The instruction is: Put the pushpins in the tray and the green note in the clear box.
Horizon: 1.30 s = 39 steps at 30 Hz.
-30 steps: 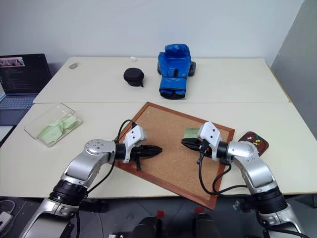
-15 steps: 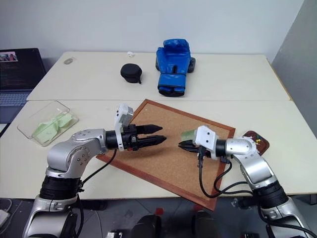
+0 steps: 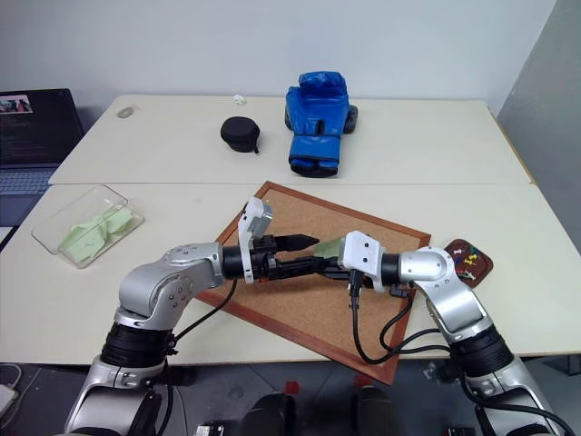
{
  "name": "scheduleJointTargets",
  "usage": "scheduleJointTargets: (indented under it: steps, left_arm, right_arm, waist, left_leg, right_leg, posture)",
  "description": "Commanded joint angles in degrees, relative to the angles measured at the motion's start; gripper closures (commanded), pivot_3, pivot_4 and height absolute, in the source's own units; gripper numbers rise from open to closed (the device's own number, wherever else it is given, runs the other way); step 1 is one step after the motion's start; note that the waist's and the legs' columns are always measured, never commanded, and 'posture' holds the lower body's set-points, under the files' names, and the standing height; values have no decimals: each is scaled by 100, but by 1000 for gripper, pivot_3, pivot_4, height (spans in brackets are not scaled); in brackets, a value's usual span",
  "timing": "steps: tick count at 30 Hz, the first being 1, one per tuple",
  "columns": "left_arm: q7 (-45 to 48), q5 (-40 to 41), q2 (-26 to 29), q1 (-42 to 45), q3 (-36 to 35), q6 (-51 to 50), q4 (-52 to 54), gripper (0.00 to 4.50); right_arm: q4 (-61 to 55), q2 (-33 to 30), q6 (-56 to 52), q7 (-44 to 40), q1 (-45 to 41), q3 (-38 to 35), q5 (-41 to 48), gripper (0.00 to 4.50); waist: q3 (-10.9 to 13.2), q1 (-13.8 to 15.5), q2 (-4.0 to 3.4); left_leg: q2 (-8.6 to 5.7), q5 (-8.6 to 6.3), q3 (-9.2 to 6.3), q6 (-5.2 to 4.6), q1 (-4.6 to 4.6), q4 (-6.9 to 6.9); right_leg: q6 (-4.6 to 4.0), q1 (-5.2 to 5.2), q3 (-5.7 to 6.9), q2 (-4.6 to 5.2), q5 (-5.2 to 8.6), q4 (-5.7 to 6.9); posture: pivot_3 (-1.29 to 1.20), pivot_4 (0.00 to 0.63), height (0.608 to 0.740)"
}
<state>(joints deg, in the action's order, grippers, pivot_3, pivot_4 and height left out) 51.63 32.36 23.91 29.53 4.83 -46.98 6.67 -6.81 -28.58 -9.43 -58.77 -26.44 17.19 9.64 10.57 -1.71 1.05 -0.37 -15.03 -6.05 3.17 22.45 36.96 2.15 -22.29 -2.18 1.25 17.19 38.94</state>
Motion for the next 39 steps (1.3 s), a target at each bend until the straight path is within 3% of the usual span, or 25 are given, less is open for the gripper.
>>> scheduleJointTargets:
  steps: [1,19,25,32,39]
  left_arm:
    - [-59,-34,-29,141,18,129,26,1029]
    - [-23,77,-28,91,-21,121,10,4470]
    - [-12,-144,117,68,149,204,-34,4487]
    - [174,-314,287,46,183,503,-249,4487]
    - [199,-326,279,66,164,538,-274,4487]
  right_arm:
    - [-417,37,-21,-9,-33,21,55,4500]
    - [-423,99,-37,5,-89,2,60,4500]
    - [-469,123,-176,40,-137,-93,162,4500]
    - [-985,244,-1737,330,-137,-743,1304,4500]
    - [-1254,228,-2507,564,-28,-949,1812,4500]
  waist:
    - [0,0,0]
    - [0,-1,0]
    - [0,-1,0]
    - [0,2,0]
    - [0,-1,0]
  left_leg:
    - [0,0,1,0,0,0]
    - [-1,0,1,0,0,4]
    - [-1,1,2,1,-1,4]
    - [0,1,-1,1,-1,5]
    - [-1,-7,0,-13,-1,5]
  right_leg:
    - [0,0,0,0,0,1]
    - [0,0,1,0,0,4]
    - [0,0,0,0,-1,4]
    - [-1,1,0,0,-1,7]
    - [-2,0,0,0,-1,7]
  posture:
    - [0,150,740]
    - [0,150,740]
    - [0,150,740]
    - [0,150,740]
    - [0,150,740]
